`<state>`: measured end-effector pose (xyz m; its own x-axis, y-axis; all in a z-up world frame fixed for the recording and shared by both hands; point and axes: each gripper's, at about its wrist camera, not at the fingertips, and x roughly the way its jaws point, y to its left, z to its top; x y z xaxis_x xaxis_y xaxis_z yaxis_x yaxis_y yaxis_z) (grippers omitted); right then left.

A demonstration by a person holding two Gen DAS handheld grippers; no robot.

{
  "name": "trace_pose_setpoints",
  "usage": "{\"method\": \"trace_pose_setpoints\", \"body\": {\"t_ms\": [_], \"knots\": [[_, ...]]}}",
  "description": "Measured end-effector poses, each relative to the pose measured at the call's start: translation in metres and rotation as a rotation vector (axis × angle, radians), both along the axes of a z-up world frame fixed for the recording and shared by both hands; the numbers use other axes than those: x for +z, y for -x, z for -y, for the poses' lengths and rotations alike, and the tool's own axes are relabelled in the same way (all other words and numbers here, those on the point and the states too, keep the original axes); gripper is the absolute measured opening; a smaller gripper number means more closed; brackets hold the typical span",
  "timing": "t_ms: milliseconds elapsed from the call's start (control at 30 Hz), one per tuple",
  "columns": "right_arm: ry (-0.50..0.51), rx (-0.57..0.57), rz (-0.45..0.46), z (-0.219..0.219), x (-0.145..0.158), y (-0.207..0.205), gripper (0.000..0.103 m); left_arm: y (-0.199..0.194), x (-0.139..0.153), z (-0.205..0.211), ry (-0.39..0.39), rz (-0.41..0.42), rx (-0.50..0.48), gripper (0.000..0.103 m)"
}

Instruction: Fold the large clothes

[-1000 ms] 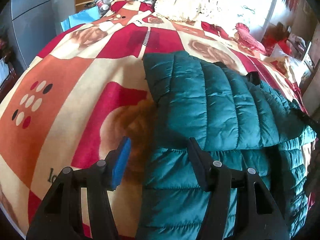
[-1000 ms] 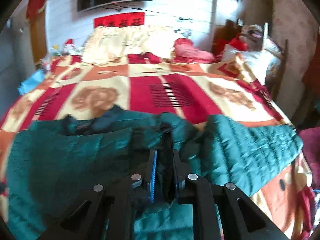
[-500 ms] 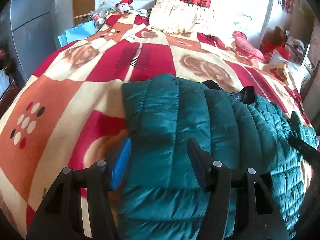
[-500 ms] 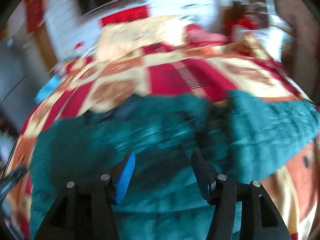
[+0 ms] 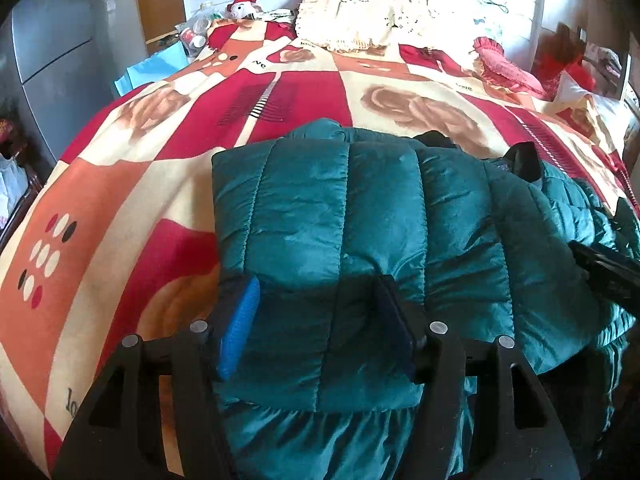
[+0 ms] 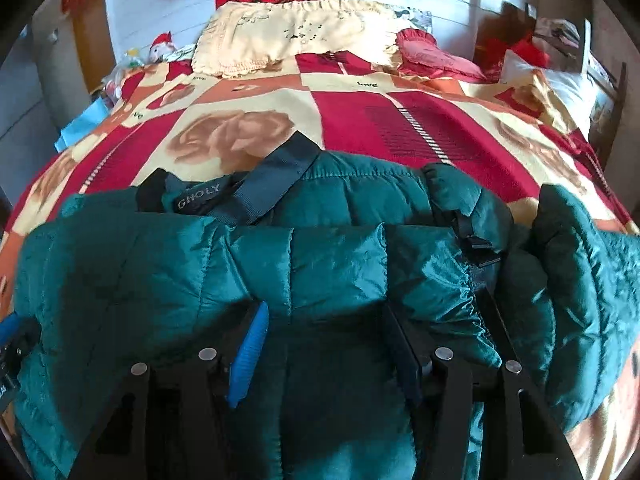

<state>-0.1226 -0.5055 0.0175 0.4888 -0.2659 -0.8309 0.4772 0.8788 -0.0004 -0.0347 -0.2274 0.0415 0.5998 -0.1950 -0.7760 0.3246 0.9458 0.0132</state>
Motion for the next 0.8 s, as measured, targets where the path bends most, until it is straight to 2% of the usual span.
{"method": "trace_pose_setpoints", "body": {"t_ms": [133,267,400,567,700,800], "knots": [[-0.039,0.013,0.025,-0.002,0.026,0.020,0.056,-0.002,-0.002,-0.001,0.018,-0.007,0.008,0.064],[0.001,0.040,0.071,-0.011,0.047,0.045,0.059,0.000,-0.003,-0.002,0.026,0.006,0.012,0.064],[-0.015,0.010,-0.001,-0.007,0.026,0.054,0.058,0.001,-0.004,-0.001,0.026,0.008,0.012,0.065],[0.023,0.014,-0.038,-0.009,0.006,0.049,0.058,0.002,-0.004,-0.001,0.026,0.014,0.013,0.065],[0.021,0.012,-0.036,-0.011,0.014,0.057,0.058,0.004,-0.003,-0.003,0.027,0.016,0.011,0.065],[0.008,-0.003,0.008,-0.013,0.029,0.069,0.058,0.009,0.004,-0.004,0.024,0.013,0.007,0.065]]}}
